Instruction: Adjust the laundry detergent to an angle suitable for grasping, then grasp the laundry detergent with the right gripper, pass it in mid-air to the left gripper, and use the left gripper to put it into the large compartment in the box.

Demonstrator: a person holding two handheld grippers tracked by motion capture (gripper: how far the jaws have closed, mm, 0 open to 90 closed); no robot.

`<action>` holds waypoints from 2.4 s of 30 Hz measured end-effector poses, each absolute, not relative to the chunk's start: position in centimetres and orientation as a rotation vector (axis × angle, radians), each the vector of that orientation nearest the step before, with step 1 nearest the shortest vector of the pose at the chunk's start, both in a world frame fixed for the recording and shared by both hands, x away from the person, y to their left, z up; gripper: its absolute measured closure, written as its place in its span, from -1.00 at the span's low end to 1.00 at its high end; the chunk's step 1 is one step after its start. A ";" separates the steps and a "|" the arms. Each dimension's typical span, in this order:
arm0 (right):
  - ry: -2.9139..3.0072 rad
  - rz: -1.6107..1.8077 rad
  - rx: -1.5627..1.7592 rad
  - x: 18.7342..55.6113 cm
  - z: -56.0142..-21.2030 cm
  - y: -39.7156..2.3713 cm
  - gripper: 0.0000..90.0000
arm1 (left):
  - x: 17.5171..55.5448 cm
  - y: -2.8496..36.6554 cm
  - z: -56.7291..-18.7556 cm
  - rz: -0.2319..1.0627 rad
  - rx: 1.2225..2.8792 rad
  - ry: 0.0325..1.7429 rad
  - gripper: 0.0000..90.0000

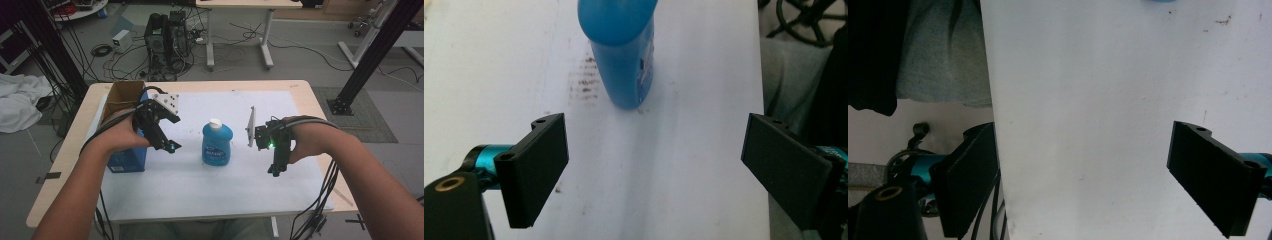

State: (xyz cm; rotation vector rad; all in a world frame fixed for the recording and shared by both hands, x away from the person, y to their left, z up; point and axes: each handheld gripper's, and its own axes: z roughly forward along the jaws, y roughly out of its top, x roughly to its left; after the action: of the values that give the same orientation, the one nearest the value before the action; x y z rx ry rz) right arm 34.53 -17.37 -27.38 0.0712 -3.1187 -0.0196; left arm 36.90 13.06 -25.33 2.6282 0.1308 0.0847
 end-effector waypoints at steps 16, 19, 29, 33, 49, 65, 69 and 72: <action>-3.117 -0.021 0.076 34.6 -27.3 -16.9 -0.73 | 36.8 11.9 -23.9 0.036 2.907 0.112 -0.74; -3.121 -0.018 0.083 34.7 -27.3 -16.8 -0.73 | 37.0 11.8 -23.6 0.033 2.933 0.112 -0.74; -3.117 -0.016 0.086 35.0 -27.5 -16.9 -0.73 | 36.9 10.9 -24.4 -0.058 3.021 0.077 -0.74; -3.114 -0.027 0.094 35.2 -27.5 -16.8 -0.73 | 37.0 10.8 -24.7 -0.070 3.027 0.075 -0.74; -3.120 -0.036 0.094 35.6 -27.2 -16.7 -0.73 | 37.4 10.8 -24.5 -0.109 3.048 0.090 -0.74; -3.127 -0.057 0.059 35.5 -26.3 -16.9 -0.73 | 37.3 11.0 -24.1 -0.126 3.040 0.076 -0.74; -3.131 -0.051 0.060 35.6 -26.3 -17.0 -0.73 | 37.4 10.8 -24.4 -0.141 3.035 0.070 -0.74; -3.131 -0.052 0.068 35.7 -26.3 -17.1 -0.73 | 37.3 10.7 -24.6 -0.159 3.043 0.064 -0.74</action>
State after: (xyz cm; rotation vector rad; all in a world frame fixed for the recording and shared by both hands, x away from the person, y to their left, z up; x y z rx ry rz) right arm 35.68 -17.08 -26.28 0.0685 -3.1307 -0.0521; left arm 37.30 10.68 -24.58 3.0432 0.0639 -0.1594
